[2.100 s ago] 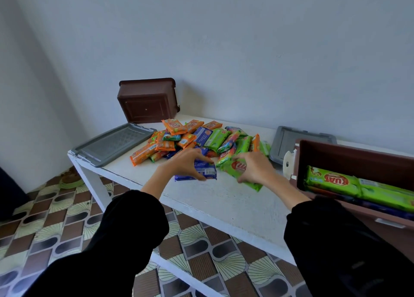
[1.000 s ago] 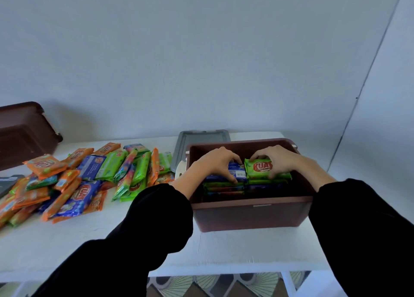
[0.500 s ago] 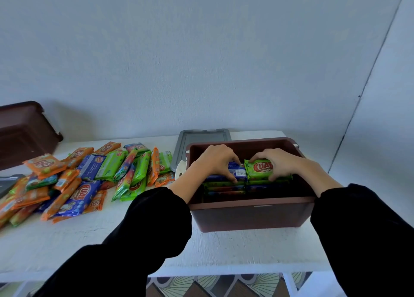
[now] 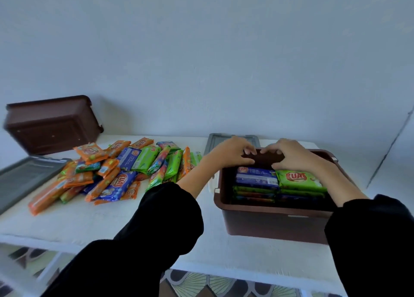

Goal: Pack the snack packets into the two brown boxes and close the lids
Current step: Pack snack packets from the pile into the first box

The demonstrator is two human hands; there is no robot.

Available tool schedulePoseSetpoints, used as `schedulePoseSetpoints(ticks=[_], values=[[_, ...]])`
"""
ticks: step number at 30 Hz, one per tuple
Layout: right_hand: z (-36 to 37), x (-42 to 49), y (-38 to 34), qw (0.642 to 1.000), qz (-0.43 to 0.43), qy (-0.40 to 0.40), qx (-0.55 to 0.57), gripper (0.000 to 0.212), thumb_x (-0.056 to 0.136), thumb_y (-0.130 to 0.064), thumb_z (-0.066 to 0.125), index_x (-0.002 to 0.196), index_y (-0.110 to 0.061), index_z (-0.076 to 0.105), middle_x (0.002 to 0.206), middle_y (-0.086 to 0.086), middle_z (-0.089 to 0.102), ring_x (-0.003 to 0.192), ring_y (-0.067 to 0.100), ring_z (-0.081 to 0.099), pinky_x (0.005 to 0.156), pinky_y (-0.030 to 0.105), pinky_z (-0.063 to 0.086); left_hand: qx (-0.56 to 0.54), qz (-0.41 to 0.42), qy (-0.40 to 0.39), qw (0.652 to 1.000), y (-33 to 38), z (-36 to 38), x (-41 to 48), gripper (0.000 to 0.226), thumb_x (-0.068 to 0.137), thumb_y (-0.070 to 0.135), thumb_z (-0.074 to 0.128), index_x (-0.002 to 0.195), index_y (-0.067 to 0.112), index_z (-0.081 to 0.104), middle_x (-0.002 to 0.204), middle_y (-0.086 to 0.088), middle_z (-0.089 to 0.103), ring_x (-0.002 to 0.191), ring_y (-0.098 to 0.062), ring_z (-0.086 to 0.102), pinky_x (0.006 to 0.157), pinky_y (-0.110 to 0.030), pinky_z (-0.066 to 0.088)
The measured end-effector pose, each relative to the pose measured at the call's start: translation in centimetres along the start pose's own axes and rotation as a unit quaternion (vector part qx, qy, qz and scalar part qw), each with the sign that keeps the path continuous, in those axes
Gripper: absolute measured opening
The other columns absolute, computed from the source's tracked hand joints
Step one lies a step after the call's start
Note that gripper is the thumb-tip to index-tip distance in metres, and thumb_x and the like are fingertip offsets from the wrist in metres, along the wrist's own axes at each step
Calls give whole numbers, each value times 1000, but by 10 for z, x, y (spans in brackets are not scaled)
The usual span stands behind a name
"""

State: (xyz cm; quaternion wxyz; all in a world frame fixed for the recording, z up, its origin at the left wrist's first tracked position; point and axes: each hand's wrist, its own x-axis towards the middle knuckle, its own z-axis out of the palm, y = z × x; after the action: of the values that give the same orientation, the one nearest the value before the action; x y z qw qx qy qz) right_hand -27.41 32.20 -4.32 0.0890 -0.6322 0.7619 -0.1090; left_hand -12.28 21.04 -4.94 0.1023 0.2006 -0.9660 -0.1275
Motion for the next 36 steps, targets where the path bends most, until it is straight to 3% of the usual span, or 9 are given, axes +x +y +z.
schedulePoseSetpoints(ticks=[8,15,19,23,28,32,36], values=[[13,73,-109,989,-98,86,64,47,82,-15,64,128,-19,55,116,16,53,107,27,53,84,29,39,7,-156,96,983,-89,-66,-73,29,86,22,63,113,12,65,109,-10,65,98,-22,61,87,-34,49],[49,124,-182,985,-147,38,86,49,82,-19,66,129,-17,52,121,19,52,112,29,52,88,32,41,47,-314,106,942,-179,-77,-139,41,85,26,61,124,15,57,118,-16,54,110,-29,52,90,-34,41],[83,152,-216,984,-159,2,84,51,81,-19,68,130,-20,53,124,21,48,115,33,49,87,29,39,61,-406,121,904,-219,-60,-183,57,83,27,60,137,18,43,131,-17,41,125,-35,38,101,-45,38],[119,175,-240,984,-170,-27,38,56,80,-28,69,132,-23,50,137,22,40,126,35,41,103,35,34,59,-493,126,859,-248,-43,-225,63,85,38,58,141,26,33,145,-13,27,134,-36,24,108,-52,29],[145,194,-248,974,-213,-65,-42,55,82,-41,65,131,-23,50,147,13,32,139,30,25,111,45,29,58,-515,108,848,-274,-30,-262,71,83,45,62,144,30,28,152,-7,19,141,-31,15,111,-54,23],[152,201,-242,965,-226,-84,-101,55,83,-49,59,132,-29,49,142,6,42,131,27,37,107,45,33,50,-505,132,851,-279,-25,-267,72,85,50,58,145,31,25,153,-8,15,140,-32,14,109,-53,30],[149,202,-237,965,-233,-88,-87,56,86,-43,59,136,-23,44,141,6,44,127,25,43,103,37,39,54,-528,172,830,-285,-25,-260,63,87,52,52,142,30,31,150,-11,20,138,-34,19,110,-53,26]])
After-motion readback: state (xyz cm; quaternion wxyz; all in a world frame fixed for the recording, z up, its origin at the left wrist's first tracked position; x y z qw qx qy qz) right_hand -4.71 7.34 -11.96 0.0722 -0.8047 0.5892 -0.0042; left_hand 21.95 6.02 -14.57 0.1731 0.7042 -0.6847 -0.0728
